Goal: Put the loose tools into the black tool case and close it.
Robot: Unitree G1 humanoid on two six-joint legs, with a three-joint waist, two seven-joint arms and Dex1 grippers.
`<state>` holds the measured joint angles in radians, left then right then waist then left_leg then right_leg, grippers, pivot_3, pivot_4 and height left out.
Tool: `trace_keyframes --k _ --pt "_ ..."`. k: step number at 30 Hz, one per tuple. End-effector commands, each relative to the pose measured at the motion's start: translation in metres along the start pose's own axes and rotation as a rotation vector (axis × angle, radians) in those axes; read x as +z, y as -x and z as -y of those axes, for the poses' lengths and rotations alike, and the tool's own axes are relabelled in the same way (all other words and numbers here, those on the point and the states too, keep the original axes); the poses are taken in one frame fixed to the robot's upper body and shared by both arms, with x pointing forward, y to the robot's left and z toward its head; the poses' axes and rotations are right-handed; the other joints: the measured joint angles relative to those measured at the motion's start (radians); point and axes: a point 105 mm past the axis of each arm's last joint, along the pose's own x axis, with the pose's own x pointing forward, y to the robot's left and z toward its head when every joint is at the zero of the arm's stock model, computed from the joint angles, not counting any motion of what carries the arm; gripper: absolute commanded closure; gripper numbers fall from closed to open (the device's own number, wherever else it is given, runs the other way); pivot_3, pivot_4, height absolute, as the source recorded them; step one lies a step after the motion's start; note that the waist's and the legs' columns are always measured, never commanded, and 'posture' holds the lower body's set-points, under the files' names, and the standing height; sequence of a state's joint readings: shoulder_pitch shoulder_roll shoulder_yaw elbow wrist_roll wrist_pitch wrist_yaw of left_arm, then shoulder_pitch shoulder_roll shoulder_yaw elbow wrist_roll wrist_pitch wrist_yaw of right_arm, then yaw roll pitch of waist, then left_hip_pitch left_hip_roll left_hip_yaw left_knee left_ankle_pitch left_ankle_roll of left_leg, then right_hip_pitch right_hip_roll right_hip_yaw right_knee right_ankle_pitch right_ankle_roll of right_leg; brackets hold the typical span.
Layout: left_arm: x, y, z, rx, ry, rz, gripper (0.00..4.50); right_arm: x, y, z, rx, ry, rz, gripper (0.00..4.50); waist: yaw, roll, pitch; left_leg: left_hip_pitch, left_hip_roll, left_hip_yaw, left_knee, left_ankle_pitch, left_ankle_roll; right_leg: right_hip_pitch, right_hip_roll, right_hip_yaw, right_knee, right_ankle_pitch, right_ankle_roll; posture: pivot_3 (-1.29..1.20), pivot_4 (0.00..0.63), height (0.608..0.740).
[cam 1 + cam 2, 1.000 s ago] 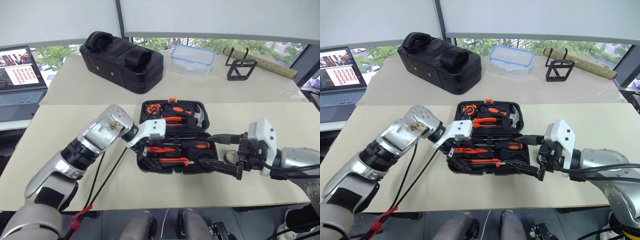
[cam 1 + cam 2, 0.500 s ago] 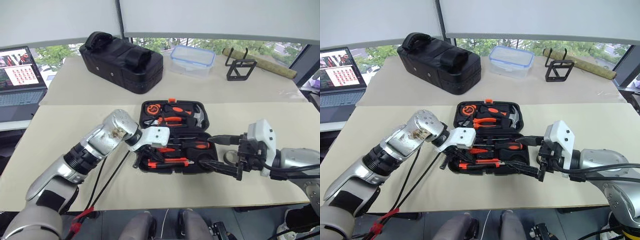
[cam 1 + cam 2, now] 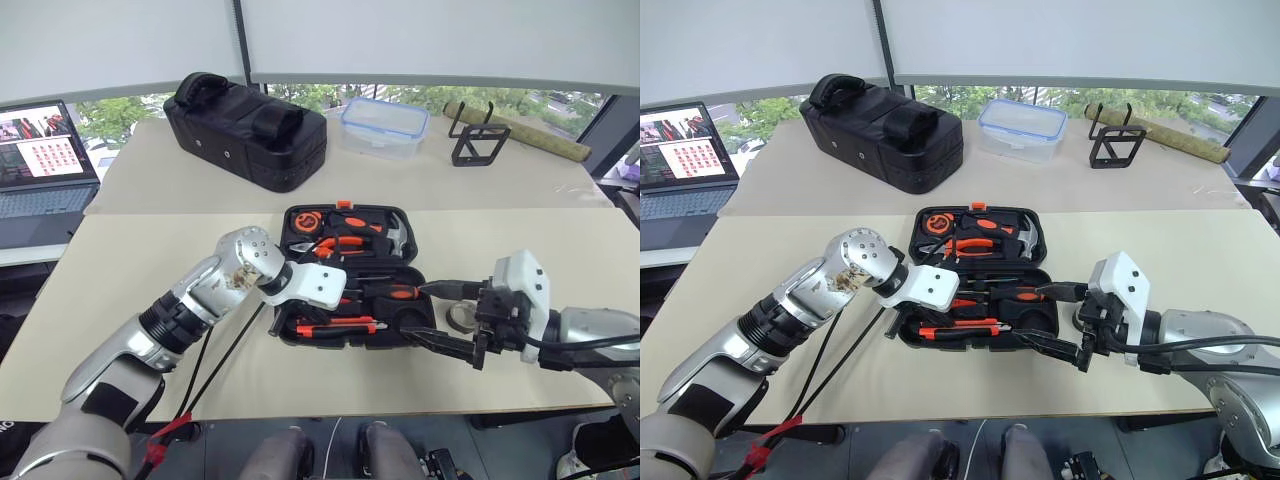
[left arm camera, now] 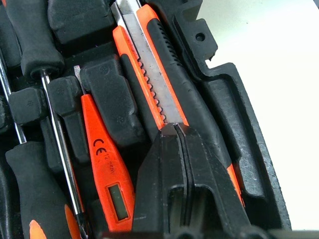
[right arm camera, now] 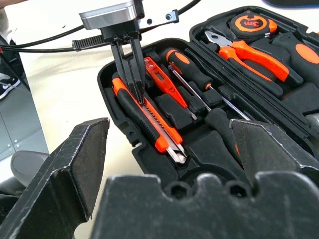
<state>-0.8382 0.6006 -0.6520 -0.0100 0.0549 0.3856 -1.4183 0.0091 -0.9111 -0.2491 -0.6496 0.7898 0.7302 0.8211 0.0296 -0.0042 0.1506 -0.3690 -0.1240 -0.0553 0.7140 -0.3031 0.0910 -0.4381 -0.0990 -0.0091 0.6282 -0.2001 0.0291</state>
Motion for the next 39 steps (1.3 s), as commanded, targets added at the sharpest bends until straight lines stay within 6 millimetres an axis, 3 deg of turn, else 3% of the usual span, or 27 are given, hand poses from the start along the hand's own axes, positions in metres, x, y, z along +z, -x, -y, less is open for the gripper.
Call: trace_keyframes --k 1,5,8,12,15,19,22,25,29,33,39 --pt "-0.029 -0.018 0.015 -0.052 0.042 -0.103 4.43 0.01 0.002 0.0 -0.017 0.037 0.028 0.0 0.0 0.0 -0.001 0.0 0.0 0.0 0.0 0.0 0.0 0.0 0.0 0.0 0.0 0.0 0.0 0.0 0.15 0.722" --pt "-0.035 -0.018 0.012 -0.02 0.016 -0.132 4.43 0.009 0.001 0.002 -0.02 0.031 0.029 0.0 0.003 0.0 -0.002 0.001 0.0 0.0 0.0 0.0 0.0 0.001 0.0 0.0 0.0 0.0 0.0 0.0 0.15 0.722" --pt "-0.042 -0.008 0.007 0.024 -0.009 -0.158 4.43 0.007 -0.001 0.003 -0.018 0.024 0.032 0.0 0.007 0.0 -0.003 0.001 0.0 0.0 0.0 0.0 0.0 0.002 0.0 0.0 0.0 0.0 0.0 0.0 0.15 0.722" --pt "-0.027 0.004 -0.006 0.082 0.041 -0.058 4.43 0.007 -0.002 0.005 -0.02 0.027 0.036 0.0 0.008 0.0 -0.003 0.001 0.0 0.0 0.001 0.001 -0.001 0.001 0.0 0.001 0.0 0.0 0.0 0.0 0.15 0.722" --pt "-0.003 0.017 -0.009 0.085 0.083 0.103 4.43 0.009 0.003 0.01 -0.038 0.048 0.02 0.0 0.008 -0.001 -0.003 0.001 0.0 0.0 0.001 0.001 -0.001 0.001 0.0 0.0 0.001 0.0 0.0 0.0 0.15 0.722" --pt "0.027 0.061 -0.009 0.105 0.185 0.36 4.43 0.007 0.024 0.019 -0.089 0.06 -0.031 0.0 0.008 -0.001 -0.002 -0.003 0.0 0.0 0.001 0.001 -0.001 -0.004 0.001 0.0 0.002 0.0 0.0 0.0 0.15 0.722" --pt "0.03 0.087 -0.002 0.098 0.251 0.455 3.78 0.0 0.04 0.025 -0.113 0.059 -0.091 0.0 0.007 -0.002 -0.002 -0.007 0.0 0.0 0.002 0.001 -0.001 -0.008 0.002 -0.001 0.002 0.0 0.0 0.0 0.15 0.722" --pt "0.026 0.11 0.015 0.049 0.3 0.505 2.72 -0.006 0.056 0.031 -0.127 0.04 -0.148 0.0 0.003 -0.001 -0.002 -0.007 0.0 0.0 0.001 0.001 -0.001 -0.009 0.002 -0.002 0.001 0.0 0.0 0.0 0.15 0.722" --pt "0.021 0.122 0.029 0.022 0.32 0.497 1.43 -0.011 0.066 0.033 -0.107 0.038 -0.195 0.0 -0.006 -0.001 -0.002 -0.006 0.0 0.0 0.0 0.001 -0.002 -0.008 0.002 -0.001 0.001 0.0 0.0 0.0 0.15 0.722" --pt "0.029 0.133 0.033 0.021 0.323 0.54 0.04 -0.024 0.064 0.045 -0.127 0.056 -0.23 0.0 -0.004 -0.002 -0.001 -0.006 0.0 0.0 0.0 0.001 -0.002 -0.005 0.001 -0.001 -0.001 0.0 0.0 0.0 0.15 0.722" --pt "0.034 0.13 0.03 0.082 0.287 0.531 0.04 -0.051 0.045 0.058 -0.152 0.058 -0.259 0.0 -0.009 -0.002 0.0 -0.004 0.0 0.0 0.0 0.001 -0.002 -0.004 0.001 -0.001 -0.001 0.0 0.0 0.0 0.15 0.722"
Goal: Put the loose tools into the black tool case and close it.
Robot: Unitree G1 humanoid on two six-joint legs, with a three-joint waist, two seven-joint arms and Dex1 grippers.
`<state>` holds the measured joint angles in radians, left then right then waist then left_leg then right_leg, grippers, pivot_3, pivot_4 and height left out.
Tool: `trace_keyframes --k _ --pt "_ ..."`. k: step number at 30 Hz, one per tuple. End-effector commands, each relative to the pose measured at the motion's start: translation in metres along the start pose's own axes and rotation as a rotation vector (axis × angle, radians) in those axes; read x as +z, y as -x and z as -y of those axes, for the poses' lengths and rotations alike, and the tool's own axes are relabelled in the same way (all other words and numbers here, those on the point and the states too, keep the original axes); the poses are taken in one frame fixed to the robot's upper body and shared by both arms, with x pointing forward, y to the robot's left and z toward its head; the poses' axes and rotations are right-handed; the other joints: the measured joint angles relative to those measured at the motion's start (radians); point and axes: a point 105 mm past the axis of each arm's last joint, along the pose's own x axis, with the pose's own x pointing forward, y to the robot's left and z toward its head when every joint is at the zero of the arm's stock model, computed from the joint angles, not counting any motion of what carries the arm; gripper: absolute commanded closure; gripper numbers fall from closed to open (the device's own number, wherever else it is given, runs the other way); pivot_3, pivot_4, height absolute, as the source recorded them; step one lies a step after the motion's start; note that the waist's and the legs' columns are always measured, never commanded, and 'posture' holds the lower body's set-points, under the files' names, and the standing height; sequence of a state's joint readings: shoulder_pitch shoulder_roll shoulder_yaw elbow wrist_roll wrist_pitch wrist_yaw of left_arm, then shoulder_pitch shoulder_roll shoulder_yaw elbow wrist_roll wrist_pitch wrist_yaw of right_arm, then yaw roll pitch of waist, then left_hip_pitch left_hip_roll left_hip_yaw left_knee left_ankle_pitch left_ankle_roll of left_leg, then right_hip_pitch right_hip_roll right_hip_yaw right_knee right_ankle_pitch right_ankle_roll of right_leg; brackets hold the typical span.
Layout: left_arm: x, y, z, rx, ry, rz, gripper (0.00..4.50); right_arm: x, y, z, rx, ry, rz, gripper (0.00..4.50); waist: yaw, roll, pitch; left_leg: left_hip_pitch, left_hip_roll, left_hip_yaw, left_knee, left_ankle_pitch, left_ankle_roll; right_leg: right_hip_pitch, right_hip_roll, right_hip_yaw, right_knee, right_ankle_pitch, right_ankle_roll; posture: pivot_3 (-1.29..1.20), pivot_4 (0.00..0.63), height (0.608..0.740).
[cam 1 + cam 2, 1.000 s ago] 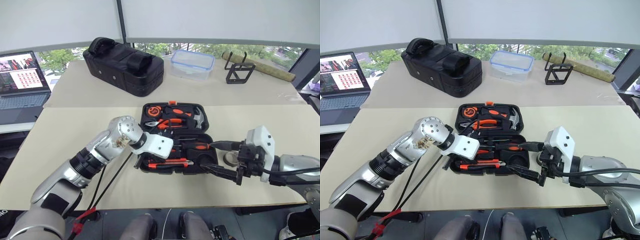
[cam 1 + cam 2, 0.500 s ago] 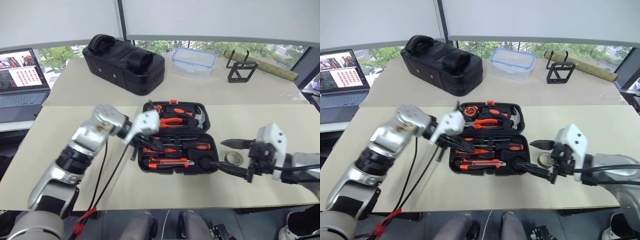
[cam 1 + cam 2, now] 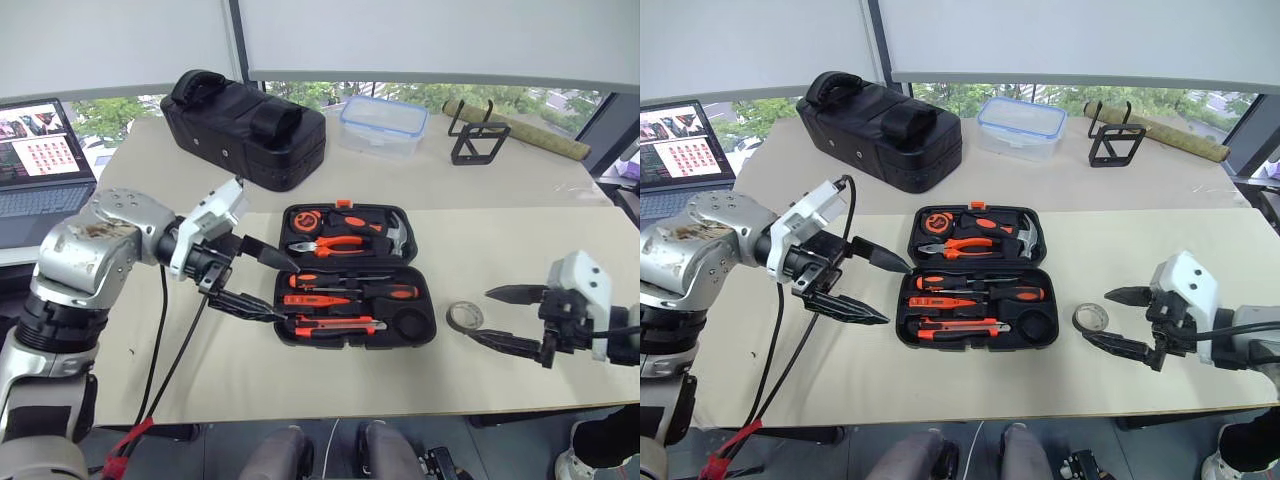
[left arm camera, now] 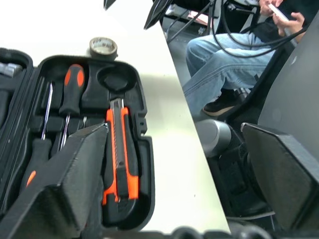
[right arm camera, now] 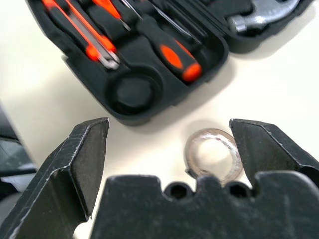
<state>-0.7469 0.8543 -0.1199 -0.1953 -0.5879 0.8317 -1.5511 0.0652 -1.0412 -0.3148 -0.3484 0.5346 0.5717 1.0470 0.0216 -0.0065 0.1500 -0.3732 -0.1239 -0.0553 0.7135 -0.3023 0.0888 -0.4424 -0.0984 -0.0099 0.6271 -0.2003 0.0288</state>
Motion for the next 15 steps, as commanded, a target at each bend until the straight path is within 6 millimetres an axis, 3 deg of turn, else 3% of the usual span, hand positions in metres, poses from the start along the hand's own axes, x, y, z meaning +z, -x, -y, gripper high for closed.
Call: trace_keyframes --k 1,4,11,14,15 --pt "0.008 0.0 0.0 0.05 -0.069 -0.01 0.04 -0.015 -0.012 0.003 -0.013 0.018 -0.041 0.0 0.0 0.001 0.0 0.0 0.0 0.0 0.0 0.0 0.0 0.0 0.0 0.0 0.0 0.0 0.0 0.0 0.15 0.722" --pt "0.004 -0.001 0.003 0.044 -0.043 -0.044 0.0 -0.024 -0.02 -0.002 0.014 0.013 -0.059 0.96 0.0 0.001 0.001 0.0 0.0 0.0 0.0 0.0 0.0 0.0 0.0 0.0 0.0 0.0 0.0 0.0 0.15 0.722" --pt "0.007 -0.001 -0.001 0.081 -0.076 -0.036 0.0 -0.039 -0.037 0.008 -0.034 0.005 -0.11 3.33 -0.006 0.001 0.001 0.0 0.0 0.0 0.0 0.0 -0.001 0.0 0.0 0.0 0.0 0.0 0.0 0.0 0.15 0.722" --pt "0.006 -0.001 -0.002 0.088 -0.08 -0.04 0.0 -0.034 -0.038 0.01 -0.033 0.02 -0.096 4.4 -0.007 0.001 0.001 0.0 -0.001 0.0 0.0 0.0 -0.001 -0.001 0.0 0.0 0.001 0.0 0.0 0.0 0.15 0.722" --pt "0.005 -0.001 -0.003 0.09 -0.084 -0.045 0.0 -0.029 -0.035 0.009 -0.023 0.024 -0.082 4.46 -0.008 0.001 0.001 0.0 0.0 0.0 0.0 0.0 -0.001 0.0 0.0 0.0 0.001 0.0 0.0 0.0 0.15 0.722"
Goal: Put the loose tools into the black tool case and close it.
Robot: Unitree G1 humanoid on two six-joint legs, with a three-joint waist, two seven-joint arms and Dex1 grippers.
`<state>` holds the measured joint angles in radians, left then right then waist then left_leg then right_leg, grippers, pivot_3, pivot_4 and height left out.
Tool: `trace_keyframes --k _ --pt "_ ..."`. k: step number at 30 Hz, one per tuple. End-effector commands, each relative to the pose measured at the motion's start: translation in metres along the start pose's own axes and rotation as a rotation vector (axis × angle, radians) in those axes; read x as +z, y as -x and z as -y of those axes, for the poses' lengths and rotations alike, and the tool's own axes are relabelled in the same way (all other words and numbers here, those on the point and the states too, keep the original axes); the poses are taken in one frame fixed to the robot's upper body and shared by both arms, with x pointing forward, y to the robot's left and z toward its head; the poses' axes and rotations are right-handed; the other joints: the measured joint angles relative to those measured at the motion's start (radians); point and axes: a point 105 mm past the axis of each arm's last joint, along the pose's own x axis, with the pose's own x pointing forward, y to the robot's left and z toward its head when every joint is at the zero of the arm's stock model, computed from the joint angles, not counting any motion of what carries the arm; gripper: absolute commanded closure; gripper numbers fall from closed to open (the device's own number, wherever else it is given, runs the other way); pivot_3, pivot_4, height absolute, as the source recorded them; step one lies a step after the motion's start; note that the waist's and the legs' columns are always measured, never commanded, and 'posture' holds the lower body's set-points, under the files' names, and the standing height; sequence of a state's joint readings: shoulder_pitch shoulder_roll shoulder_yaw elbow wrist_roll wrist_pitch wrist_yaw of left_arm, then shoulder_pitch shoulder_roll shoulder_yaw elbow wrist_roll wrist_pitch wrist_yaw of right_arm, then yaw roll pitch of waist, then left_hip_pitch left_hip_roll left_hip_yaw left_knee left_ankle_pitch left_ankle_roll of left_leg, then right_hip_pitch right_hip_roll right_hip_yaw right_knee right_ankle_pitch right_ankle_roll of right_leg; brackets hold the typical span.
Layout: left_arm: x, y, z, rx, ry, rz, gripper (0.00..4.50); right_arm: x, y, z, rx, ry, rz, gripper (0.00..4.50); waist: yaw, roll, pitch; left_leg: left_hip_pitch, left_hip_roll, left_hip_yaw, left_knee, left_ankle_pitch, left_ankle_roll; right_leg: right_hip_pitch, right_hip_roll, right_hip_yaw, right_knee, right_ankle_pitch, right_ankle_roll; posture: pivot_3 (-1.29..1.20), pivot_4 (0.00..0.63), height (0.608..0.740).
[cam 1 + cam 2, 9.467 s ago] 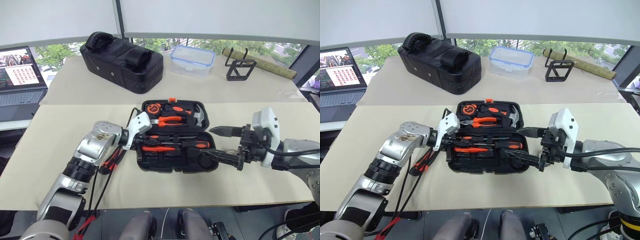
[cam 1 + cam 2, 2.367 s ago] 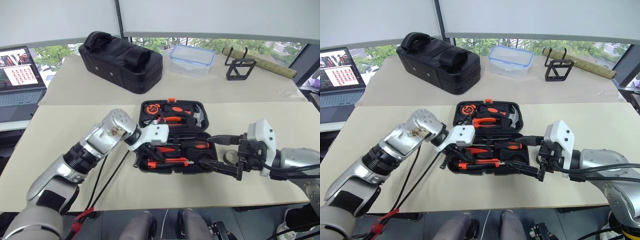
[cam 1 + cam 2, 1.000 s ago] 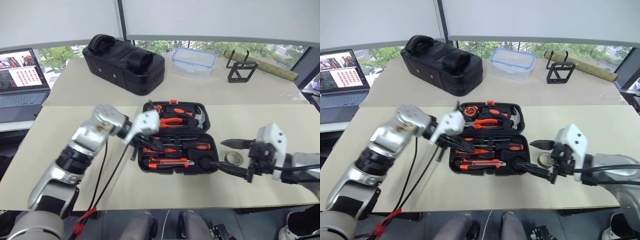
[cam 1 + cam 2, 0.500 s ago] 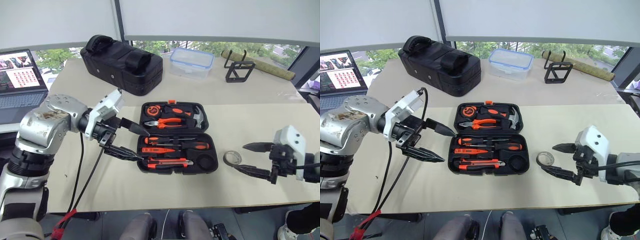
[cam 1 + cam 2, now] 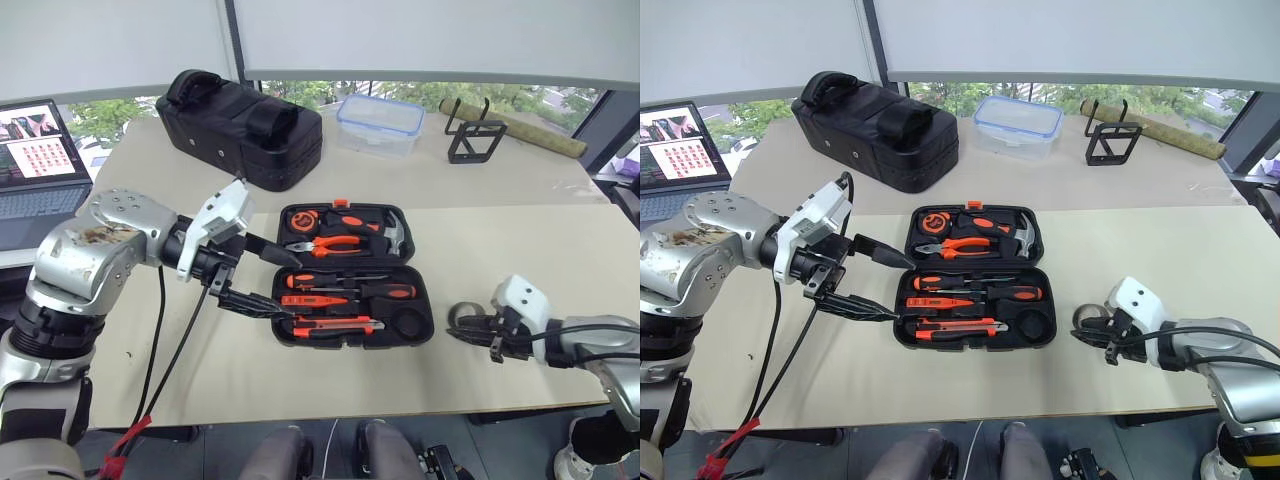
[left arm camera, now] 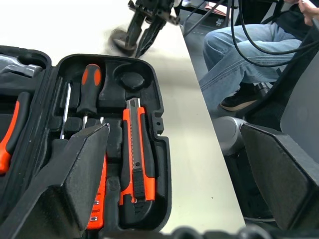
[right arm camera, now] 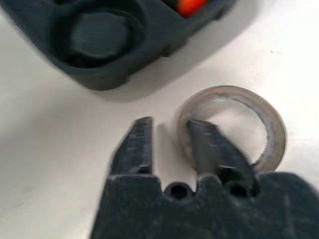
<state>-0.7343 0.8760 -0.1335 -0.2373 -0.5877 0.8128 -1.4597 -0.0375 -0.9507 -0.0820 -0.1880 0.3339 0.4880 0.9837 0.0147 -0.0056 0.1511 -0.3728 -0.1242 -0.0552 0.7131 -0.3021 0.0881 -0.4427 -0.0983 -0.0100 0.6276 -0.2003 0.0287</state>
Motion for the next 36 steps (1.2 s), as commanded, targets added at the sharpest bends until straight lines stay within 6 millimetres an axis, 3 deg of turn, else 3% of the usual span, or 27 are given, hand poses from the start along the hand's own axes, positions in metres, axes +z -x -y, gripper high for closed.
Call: trace_keyframes --k 1,3,7,10,12,16,19,22,29,32,36 --pt "0.005 0.001 0.0 0.014 -0.055 -0.012 0.0 0.013 0.007 0.0 0.007 0.035 0.035 4.46 -0.001 0.0 0.0 0.0 0.0 0.0 0.0 0.0 0.0 0.0 0.0 0.0 0.0 0.0 0.0 0.0 0.15 0.722" --pt "0.004 0.0 0.0 0.013 -0.061 -0.02 0.0 0.024 0.013 -0.004 0.032 0.044 0.067 4.46 0.0 0.0 0.0 0.0 0.0 0.0 0.0 0.0 0.0 0.0 0.0 0.0 0.0 0.0 0.0 0.0 0.15 0.722" --pt "0.001 -0.001 0.0 0.008 -0.069 -0.031 0.0 0.072 0.028 -0.025 0.174 0.001 0.237 4.46 -0.001 0.001 0.001 0.0 0.0 0.0 0.0 0.0 0.0 0.0 0.0 0.0 0.0 0.0 0.0 0.0 0.15 0.722" --pt "-0.003 -0.002 -0.001 0.005 -0.084 -0.049 0.0 0.093 0.024 -0.045 0.268 -0.009 0.285 4.46 -0.004 0.001 0.001 0.0 0.0 0.0 -0.001 0.0 0.0 0.0 0.0 0.001 -0.001 0.0 0.0 0.0 0.15 0.722" --pt "-0.004 -0.003 -0.002 0.006 -0.09 -0.053 0.0 0.093 0.016 -0.049 0.263 -0.004 0.263 4.46 -0.003 0.001 0.001 0.0 0.001 -0.001 -0.001 0.0 0.0 0.0 0.0 0.0 -0.001 0.0 0.0 0.0 0.15 0.722" --pt "-0.003 -0.005 -0.004 0.01 -0.092 -0.05 0.0 0.068 -0.011 -0.058 0.252 0.136 0.121 4.46 0.004 0.0 0.002 0.0 0.0 -0.001 -0.001 0.0 0.0 0.0 -0.001 0.0 -0.001 0.0 0.0 0.0 0.15 0.722" --pt "-0.004 -0.003 -0.005 0.018 -0.092 -0.053 0.0 0.045 -0.022 -0.049 0.205 0.165 0.036 4.46 0.005 0.0 0.002 0.0 -0.001 0.0 0.0 0.0 0.0 0.0 -0.001 0.0 -0.001 0.0 0.0 0.0 0.15 0.722" --pt "-0.005 0.0 -0.005 0.029 -0.088 -0.056 0.0 0.044 -0.023 -0.045 0.206 0.167 0.034 4.46 0.005 0.0 0.002 0.0 -0.001 0.0 0.0 0.0 0.0 -0.001 -0.001 -0.001 0.0 0.0 0.0 0.0 0.15 0.722" --pt "-0.007 0.0 -0.004 0.039 -0.082 -0.056 0.0 0.056 -0.017 -0.053 0.282 0.172 0.084 2.21 0.006 0.0 0.002 0.0 -0.001 0.0 0.0 0.0 0.0 0.0 -0.001 -0.001 -0.001 0.0 0.0 0.0 0.15 0.722" --pt "-0.009 0.001 -0.005 0.05 -0.078 -0.057 0.0 0.071 -0.003 -0.059 0.336 0.168 0.143 1.16 0.006 -0.001 0.002 0.0 0.0 0.0 -0.001 0.0 0.0 -0.001 0.0 -0.001 -0.001 0.0 0.0 0.0 0.15 0.722" --pt "-0.011 0.003 -0.011 0.087 -0.068 -0.056 0.0 0.083 0.012 -0.049 0.312 0.152 0.171 1.16 0.004 -0.001 0.002 0.0 -0.001 0.0 0.0 0.0 0.0 0.0 -0.001 -0.001 -0.001 0.0 0.0 0.0 0.15 0.722"
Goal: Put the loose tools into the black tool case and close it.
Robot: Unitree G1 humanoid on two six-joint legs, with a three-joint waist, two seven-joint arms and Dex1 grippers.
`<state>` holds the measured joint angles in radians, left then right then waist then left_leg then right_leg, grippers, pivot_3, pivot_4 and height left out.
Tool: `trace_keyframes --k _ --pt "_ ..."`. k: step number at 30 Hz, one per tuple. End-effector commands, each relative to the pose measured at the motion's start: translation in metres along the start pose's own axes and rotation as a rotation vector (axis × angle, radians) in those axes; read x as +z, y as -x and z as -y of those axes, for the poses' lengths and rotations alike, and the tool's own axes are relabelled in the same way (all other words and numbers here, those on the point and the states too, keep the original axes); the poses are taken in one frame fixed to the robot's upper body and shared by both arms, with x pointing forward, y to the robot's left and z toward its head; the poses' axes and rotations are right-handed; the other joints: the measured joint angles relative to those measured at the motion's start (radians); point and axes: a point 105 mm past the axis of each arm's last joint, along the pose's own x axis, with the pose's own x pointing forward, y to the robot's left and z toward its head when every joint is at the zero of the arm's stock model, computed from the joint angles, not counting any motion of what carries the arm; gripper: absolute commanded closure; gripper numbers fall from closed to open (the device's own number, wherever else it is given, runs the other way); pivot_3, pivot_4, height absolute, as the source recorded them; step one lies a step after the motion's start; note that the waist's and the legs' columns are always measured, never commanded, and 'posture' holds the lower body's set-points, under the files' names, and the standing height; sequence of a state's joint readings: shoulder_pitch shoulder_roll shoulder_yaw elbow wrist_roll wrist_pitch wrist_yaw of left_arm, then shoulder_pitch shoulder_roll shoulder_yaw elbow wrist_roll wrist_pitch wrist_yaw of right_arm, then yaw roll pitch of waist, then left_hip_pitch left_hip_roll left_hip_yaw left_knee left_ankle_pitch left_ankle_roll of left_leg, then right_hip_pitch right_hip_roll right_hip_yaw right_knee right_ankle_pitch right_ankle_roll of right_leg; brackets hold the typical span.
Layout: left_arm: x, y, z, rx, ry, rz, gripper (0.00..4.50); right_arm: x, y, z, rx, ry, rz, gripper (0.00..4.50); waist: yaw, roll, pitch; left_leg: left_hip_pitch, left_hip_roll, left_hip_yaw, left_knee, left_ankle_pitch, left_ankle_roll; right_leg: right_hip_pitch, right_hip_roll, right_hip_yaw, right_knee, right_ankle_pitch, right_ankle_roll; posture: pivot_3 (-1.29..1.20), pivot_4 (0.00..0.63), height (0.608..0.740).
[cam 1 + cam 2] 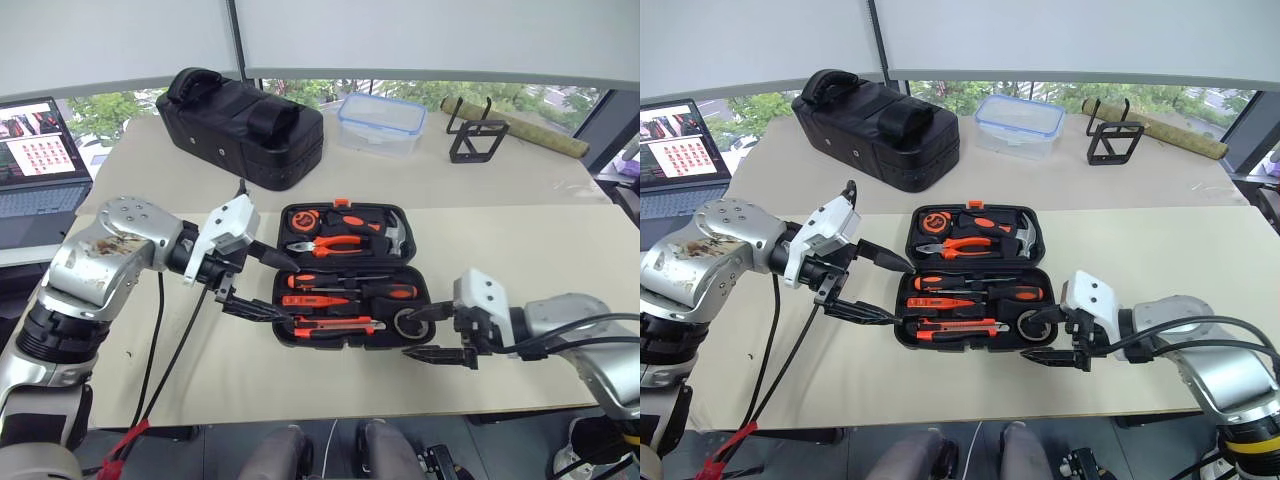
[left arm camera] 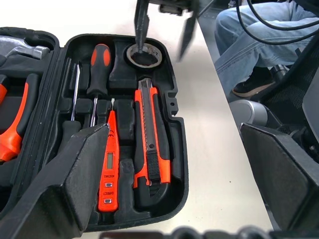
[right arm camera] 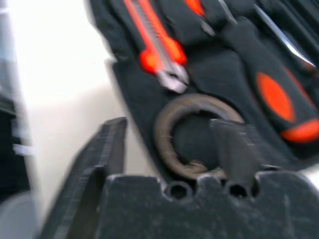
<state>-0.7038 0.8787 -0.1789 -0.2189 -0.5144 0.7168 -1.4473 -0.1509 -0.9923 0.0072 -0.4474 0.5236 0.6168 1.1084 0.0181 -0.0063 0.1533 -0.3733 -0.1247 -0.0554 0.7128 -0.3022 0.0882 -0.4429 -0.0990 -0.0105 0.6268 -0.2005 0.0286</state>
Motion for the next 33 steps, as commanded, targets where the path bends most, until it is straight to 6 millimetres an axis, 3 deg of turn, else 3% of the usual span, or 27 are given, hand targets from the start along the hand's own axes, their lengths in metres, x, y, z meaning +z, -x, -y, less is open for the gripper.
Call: trace_keyframes --k 1,5,6,8,11,14,18,21,23,26,29,33 --pt "0.003 0.008 -0.007 0.068 -0.028 0.003 0.0 0.021 0.023 0.01 -0.054 0.023 0.044 1.16 0.0 0.0 0.0 0.0 0.0 0.0 0.0 0.0 0.0 0.0 0.0 0.0 0.0 0.0 0.0 0.0 0.15 0.722" --pt "-0.015 0.016 -0.031 0.223 0.021 -0.003 0.0 0.021 0.045 0.048 -0.256 -0.041 0.093 1.16 -0.001 0.0 0.0 0.0 0.0 0.0 0.0 0.0 0.0 0.0 0.0 0.0 0.0 0.0 0.0 0.0 0.15 0.722" --pt "-0.026 0.019 -0.04 0.292 0.048 -0.021 0.26 0.018 0.051 0.062 -0.325 -0.071 0.114 1.67 -0.001 0.0 0.0 0.001 0.0 0.0 0.0 0.0 0.0 0.0 0.0 0.0 0.0 0.0 0.0 0.0 0.15 0.722" --pt "-0.056 0.028 -0.05 0.393 0.103 -0.085 0.76 0.003 0.06 0.085 -0.449 -0.141 0.11 2.21 -0.003 0.0 0.0 0.001 0.0 0.0 0.0 0.0 0.0 0.0 0.0 0.0 0.0 0.0 0.0 0.0 0.15 0.722" --pt "-0.091 0.034 -0.047 0.422 0.136 -0.179 1.96 -0.02 0.06 0.1 -0.495 -0.16 0.037 3.28 -0.006 0.0 0.0 0.001 0.0 0.0 -0.002 0.0 0.0 -0.002 0.0 0.001 0.001 0.0 0.0 0.0 0.15 0.722" --pt "-0.098 0.028 -0.044 0.41 0.149 -0.176 3.08 -0.031 0.053 0.106 -0.485 -0.142 -0.017 4.34 -0.007 0.0 0.0 -0.007 0.0 0.002 -0.001 0.001 0.0 -0.012 0.0 0.0 0.003 0.0 0.0 0.0 0.15 0.722" --pt "-0.111 0.015 -0.059 0.486 0.175 -0.177 4.45 -0.044 0.036 0.11 -0.421 -0.054 -0.095 4.5 -0.004 0.0 0.0 -0.012 -0.001 0.002 0.002 0.001 -0.001 -0.014 -0.001 -0.002 0.004 0.0 0.0 0.0 0.15 0.722" --pt "-0.11 0.011 -0.066 0.513 0.187 -0.149 4.45 -0.044 0.026 0.113 -0.383 -0.023 -0.104 4.5 -0.006 0.0 0.0 -0.012 -0.001 0.002 0.003 0.001 -0.001 -0.014 -0.001 -0.002 0.004 0.0 0.0 0.0 0.15 0.722" --pt "-0.094 -0.004 -0.059 0.437 0.183 -0.065 4.45 -0.036 0.012 0.112 -0.334 0.05 -0.113 4.5 -0.008 0.0 0.0 -0.012 -0.001 0.002 0.003 0.001 -0.001 -0.014 0.0 -0.002 0.005 0.0 0.0 0.0 0.15 0.722" --pt "-0.09 -0.015 -0.049 0.373 0.182 -0.045 4.45 -0.026 0.003 0.107 -0.271 0.102 -0.09 4.5 -0.009 0.0 0.0 -0.013 -0.001 0.002 0.003 0.001 -0.001 -0.015 0.0 -0.002 0.005 0.0 0.0 0.0 0.15 0.722" --pt "-0.085 -0.028 -0.033 0.28 0.193 -0.018 4.45 -0.009 -0.003 0.084 -0.135 0.19 -0.015 4.5 -0.006 0.001 0.0 -0.013 -0.001 0.001 0.003 0.001 -0.001 -0.015 -0.001 -0.002 0.005 0.0 0.0 0.0 0.15 0.722" --pt "-0.083 -0.029 -0.001 0.131 0.2 -0.033 4.45 -0.013 0.005 0.067 -0.077 0.235 -0.04 4.5 -0.01 0.001 0.0 -0.014 0.0 0.001 0.002 0.001 -0.001 -0.016 0.0 -0.001 0.004 0.0 0.0 0.0 0.15 0.722"
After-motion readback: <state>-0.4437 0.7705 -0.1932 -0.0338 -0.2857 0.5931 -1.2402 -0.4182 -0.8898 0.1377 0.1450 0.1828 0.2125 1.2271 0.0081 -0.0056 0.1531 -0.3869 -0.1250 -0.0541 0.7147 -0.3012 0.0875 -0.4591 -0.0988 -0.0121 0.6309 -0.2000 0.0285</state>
